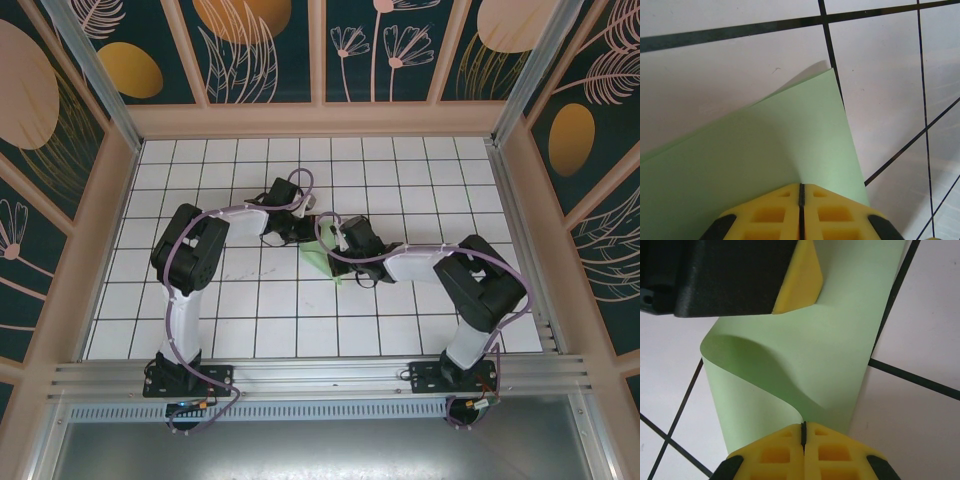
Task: Fold a paper plane with a square sheet of paper (fold left side to right side)
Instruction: Third fold the triangle at the center of the table.
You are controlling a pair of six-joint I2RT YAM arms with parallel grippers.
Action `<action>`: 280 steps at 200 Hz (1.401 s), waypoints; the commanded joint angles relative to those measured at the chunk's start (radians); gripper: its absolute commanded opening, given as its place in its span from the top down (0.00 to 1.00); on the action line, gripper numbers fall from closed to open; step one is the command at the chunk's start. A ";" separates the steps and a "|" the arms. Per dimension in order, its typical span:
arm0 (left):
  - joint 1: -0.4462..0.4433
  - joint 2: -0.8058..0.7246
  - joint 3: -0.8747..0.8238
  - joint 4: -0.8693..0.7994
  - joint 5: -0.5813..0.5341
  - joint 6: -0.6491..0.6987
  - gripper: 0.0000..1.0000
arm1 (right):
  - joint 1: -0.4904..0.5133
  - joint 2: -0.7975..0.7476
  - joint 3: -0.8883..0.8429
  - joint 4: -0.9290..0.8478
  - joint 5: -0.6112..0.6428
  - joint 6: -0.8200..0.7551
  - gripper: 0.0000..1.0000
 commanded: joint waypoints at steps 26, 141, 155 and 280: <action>-0.008 0.049 -0.014 -0.022 -0.015 0.008 0.90 | -0.012 0.028 0.041 -0.026 0.030 0.028 1.00; -0.010 0.047 -0.017 -0.018 -0.015 0.006 0.90 | -0.019 0.053 0.061 -0.056 0.037 0.024 1.00; -0.011 0.043 -0.019 -0.017 -0.015 0.007 0.90 | -0.018 0.056 0.055 -0.061 0.036 0.024 1.00; 0.046 -0.095 0.097 -0.120 -0.097 0.052 0.66 | -0.016 0.074 0.014 -0.089 0.027 0.025 1.00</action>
